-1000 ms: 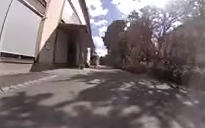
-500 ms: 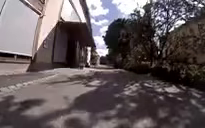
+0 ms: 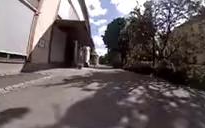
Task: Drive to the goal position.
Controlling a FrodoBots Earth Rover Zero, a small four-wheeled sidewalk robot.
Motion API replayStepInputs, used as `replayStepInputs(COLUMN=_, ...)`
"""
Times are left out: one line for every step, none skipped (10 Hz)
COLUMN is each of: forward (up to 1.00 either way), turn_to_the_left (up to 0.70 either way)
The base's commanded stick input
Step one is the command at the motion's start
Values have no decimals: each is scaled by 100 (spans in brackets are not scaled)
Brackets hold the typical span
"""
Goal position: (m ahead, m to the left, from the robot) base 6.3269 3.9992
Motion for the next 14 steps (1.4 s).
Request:
replayStepInputs(forward=85, turn_to_the_left=0)
replayStepInputs(forward=85, turn_to_the_left=0)
replayStepInputs(forward=85, turn_to_the_left=0)
replayStepInputs(forward=85, turn_to_the_left=0)
replayStepInputs(forward=85, turn_to_the_left=0)
replayStepInputs(forward=85, turn_to_the_left=0)
replayStepInputs(forward=85, turn_to_the_left=0)
replayStepInputs(forward=85, turn_to_the_left=0)
replayStepInputs(forward=85, turn_to_the_left=0)
replayStepInputs(forward=85, turn_to_the_left=0)
replayStepInputs(forward=85, turn_to_the_left=0)
replayStepInputs(forward=85, turn_to_the_left=0)
replayStepInputs(forward=85, turn_to_the_left=0)
replayStepInputs(forward=85, turn_to_the_left=0)
